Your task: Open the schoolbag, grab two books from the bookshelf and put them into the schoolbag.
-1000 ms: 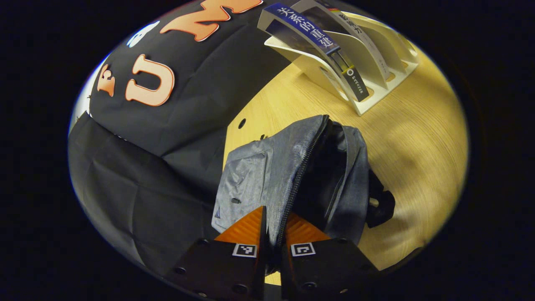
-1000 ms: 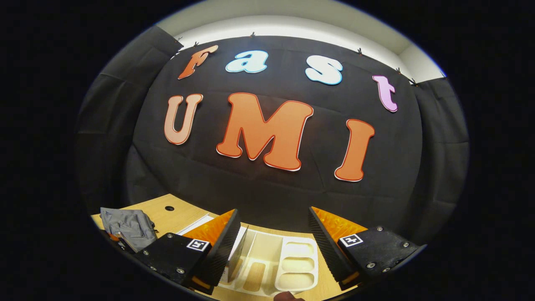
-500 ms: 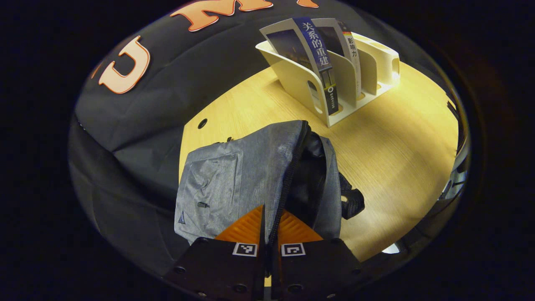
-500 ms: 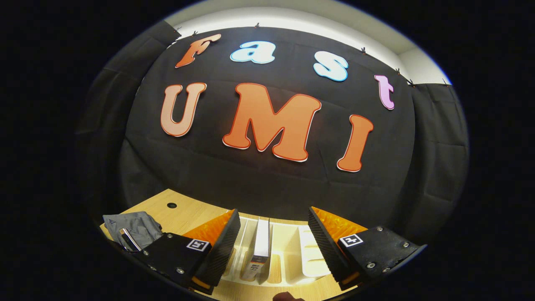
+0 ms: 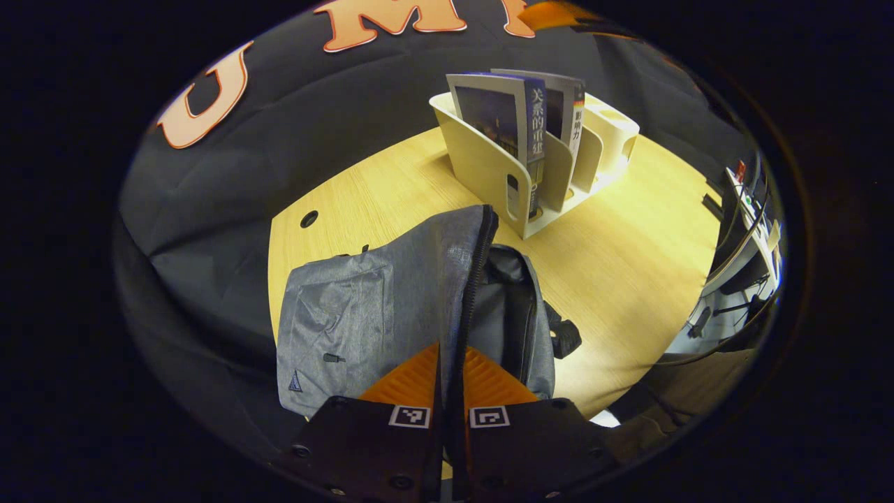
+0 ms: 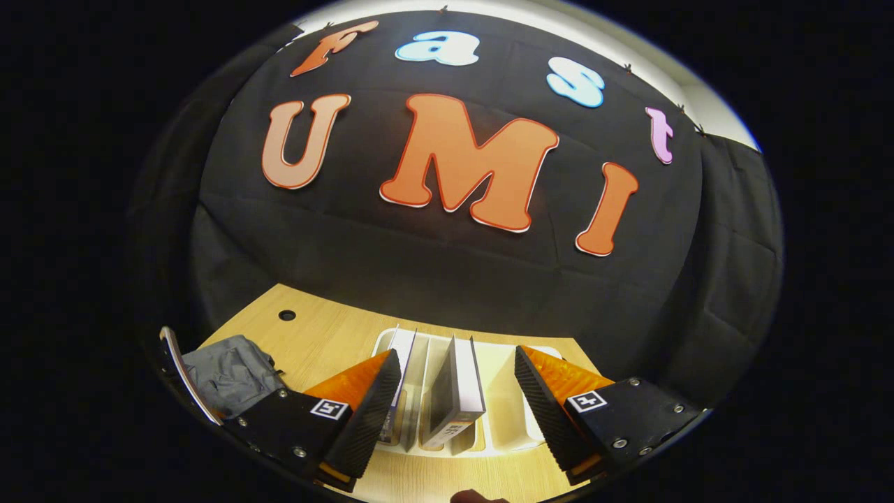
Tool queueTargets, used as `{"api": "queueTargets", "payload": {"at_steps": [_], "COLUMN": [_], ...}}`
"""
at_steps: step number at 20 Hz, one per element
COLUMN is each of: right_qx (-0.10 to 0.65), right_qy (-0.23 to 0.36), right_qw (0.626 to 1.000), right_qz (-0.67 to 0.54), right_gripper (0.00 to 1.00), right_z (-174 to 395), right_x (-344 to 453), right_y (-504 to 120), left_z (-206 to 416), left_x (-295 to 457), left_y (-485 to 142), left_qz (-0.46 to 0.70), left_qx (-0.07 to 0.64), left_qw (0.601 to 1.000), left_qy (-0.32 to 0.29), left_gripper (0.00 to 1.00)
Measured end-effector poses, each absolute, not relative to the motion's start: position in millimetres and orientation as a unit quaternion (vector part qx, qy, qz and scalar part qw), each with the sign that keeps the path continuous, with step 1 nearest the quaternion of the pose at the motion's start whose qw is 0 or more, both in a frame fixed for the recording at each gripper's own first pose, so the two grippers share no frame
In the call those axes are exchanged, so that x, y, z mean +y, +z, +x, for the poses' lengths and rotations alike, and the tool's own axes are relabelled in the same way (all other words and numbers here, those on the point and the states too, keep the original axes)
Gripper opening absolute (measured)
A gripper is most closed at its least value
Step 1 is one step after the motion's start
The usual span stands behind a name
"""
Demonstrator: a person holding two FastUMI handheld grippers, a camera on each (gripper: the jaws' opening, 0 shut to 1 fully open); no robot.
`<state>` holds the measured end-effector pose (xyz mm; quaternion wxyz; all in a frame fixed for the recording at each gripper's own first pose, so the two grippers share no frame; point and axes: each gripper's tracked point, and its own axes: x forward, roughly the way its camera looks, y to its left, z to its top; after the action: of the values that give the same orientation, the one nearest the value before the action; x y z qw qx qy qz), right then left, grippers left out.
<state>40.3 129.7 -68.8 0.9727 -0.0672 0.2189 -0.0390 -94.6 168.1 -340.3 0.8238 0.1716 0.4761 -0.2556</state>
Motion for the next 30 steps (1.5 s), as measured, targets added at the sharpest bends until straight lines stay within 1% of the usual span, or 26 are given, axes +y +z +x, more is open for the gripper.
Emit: {"api": "queueTargets", "payload": {"at_steps": [4,10,11,12,16,18,22,24,27,30], "right_qx": [0.273,0.37,0.385,0.398,0.437,0.463,0.522,0.545,0.576,0.604], "right_qy": [-0.009,0.033,0.039,0.045,0.071,0.08,0.065,0.063,0.064,0.058], "right_qw": [0.961,0.928,0.922,0.916,0.897,0.883,0.85,0.834,0.811,0.788], "right_qz": [-0.051,-0.023,-0.023,-0.025,-0.025,-0.008,0.037,0.053,0.079,0.102], "right_gripper": [0.98,0.98,0.98,0.98,0.98,0.99,0.99,0.93,0.81,0.75], "right_z": [56.4,71.8,73.3,76.3,86.5,90.2,96.3,97.8,100.1,95.0], "right_x": [141.0,153.8,154.0,154.6,166.2,172.2,173.7,179.2,186.5,192.4], "right_y": [-82.8,-125.3,-131.6,-135.6,-145.9,-151.3,-178.2,-190.1,-202.4,-212.5], "left_z": [-84.0,-66.2,-64.6,-62.8,-57.6,-53.8,-49.2,-49.4,-47.7,-46.2], "left_x": [173.7,173.1,173.7,173.9,180.8,186.7,186.2,186.0,183.3,180.7], "left_y": [-315.0,-278.8,-276.4,-273.9,-263.9,-259.4,-255.4,-256.6,-259.3,-260.9], "left_qz": [0.138,0.086,0.081,0.077,0.072,0.071,0.07,0.069,0.067,0.059], "left_qx": [0.478,0.478,0.479,0.481,0.485,0.489,0.495,0.498,0.5,0.505], "left_qw": [0.826,0.833,0.834,0.833,0.831,0.83,0.827,0.825,0.824,0.822], "left_qy": [-0.266,-0.264,-0.262,-0.262,-0.261,-0.26,-0.258,-0.258,-0.256,-0.255], "left_gripper": [0.06,0.06,0.09,0.06,0.06,0.06,0.06,0.06,0.06,0.06]}}
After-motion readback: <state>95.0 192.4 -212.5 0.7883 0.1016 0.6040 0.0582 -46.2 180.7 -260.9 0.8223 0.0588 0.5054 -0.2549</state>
